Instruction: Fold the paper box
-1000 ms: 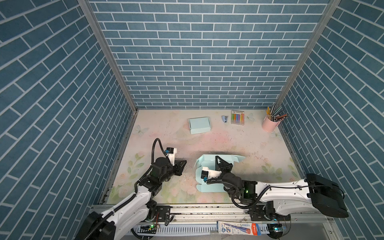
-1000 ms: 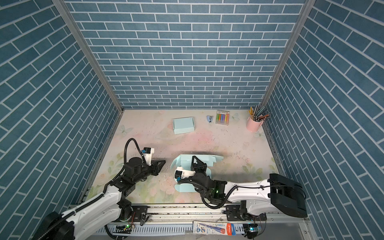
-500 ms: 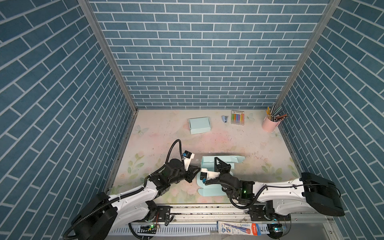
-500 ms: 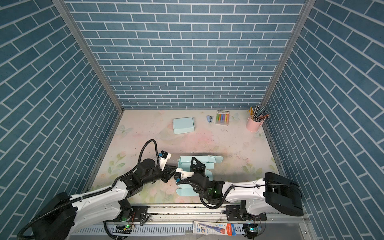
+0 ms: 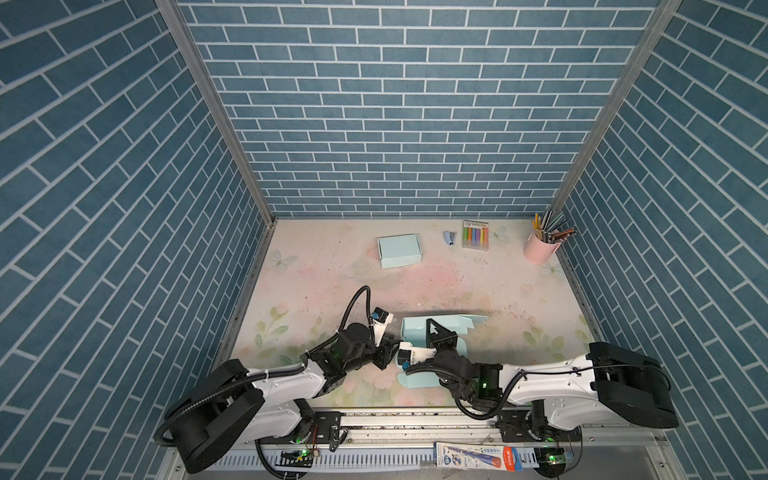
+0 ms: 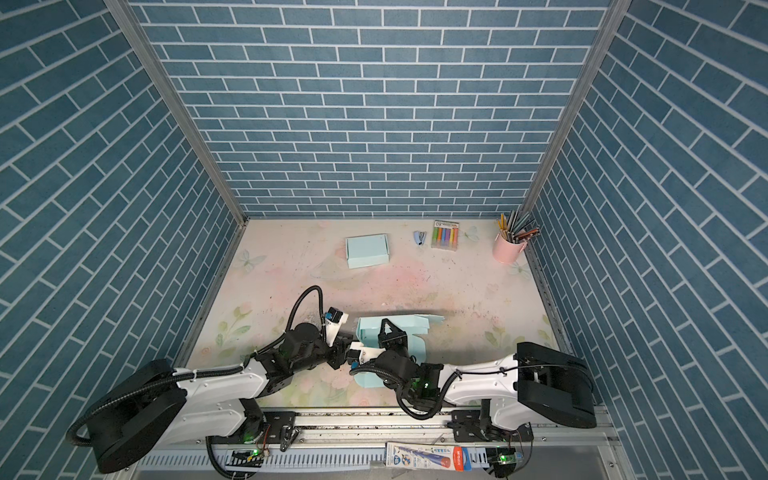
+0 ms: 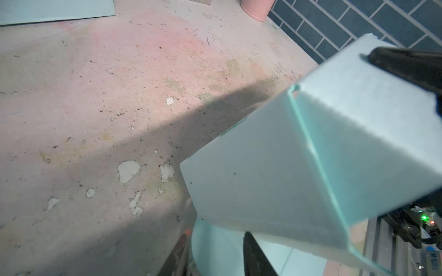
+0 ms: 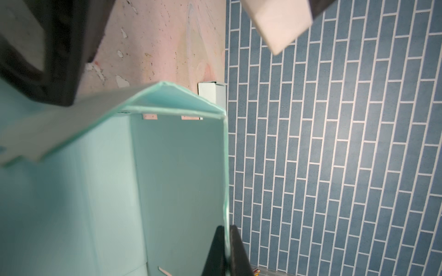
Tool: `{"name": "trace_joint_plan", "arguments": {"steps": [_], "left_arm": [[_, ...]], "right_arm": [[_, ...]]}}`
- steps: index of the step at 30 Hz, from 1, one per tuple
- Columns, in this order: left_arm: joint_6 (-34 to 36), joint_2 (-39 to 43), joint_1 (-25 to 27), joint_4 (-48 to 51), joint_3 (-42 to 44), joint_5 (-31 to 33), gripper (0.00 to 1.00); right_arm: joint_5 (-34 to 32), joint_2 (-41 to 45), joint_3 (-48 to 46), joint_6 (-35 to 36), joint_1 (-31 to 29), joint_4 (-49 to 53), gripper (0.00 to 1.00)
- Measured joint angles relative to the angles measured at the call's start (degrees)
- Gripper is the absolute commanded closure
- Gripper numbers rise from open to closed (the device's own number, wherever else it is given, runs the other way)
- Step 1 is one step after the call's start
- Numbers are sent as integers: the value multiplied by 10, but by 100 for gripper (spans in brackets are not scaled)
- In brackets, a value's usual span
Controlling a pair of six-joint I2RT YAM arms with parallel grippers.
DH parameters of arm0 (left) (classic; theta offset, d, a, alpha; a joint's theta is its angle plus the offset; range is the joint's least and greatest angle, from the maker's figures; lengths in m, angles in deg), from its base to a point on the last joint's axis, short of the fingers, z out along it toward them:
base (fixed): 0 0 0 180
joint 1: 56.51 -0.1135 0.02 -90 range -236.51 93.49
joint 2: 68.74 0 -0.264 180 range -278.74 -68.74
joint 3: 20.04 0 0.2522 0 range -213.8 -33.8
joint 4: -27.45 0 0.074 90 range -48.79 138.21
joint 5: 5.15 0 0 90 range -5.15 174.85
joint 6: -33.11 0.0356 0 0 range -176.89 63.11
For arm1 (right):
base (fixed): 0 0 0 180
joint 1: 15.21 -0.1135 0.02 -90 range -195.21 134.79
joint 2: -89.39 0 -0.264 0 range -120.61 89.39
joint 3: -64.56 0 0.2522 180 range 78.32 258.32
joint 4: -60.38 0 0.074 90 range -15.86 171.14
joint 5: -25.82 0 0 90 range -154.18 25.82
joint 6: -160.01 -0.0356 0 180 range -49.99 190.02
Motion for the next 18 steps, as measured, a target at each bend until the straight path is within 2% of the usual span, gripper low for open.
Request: {"name": "trace_joint_plan", "arguments": {"steps": [7,18], "left_arm": [[24,-67,20,-51,-9,19,55],[52,-108,28,-148,-6,14,54]], "right_arm": [[1,-14,1,-8,0,18,92],[3,-29,3,-24,6,26,91]]}}
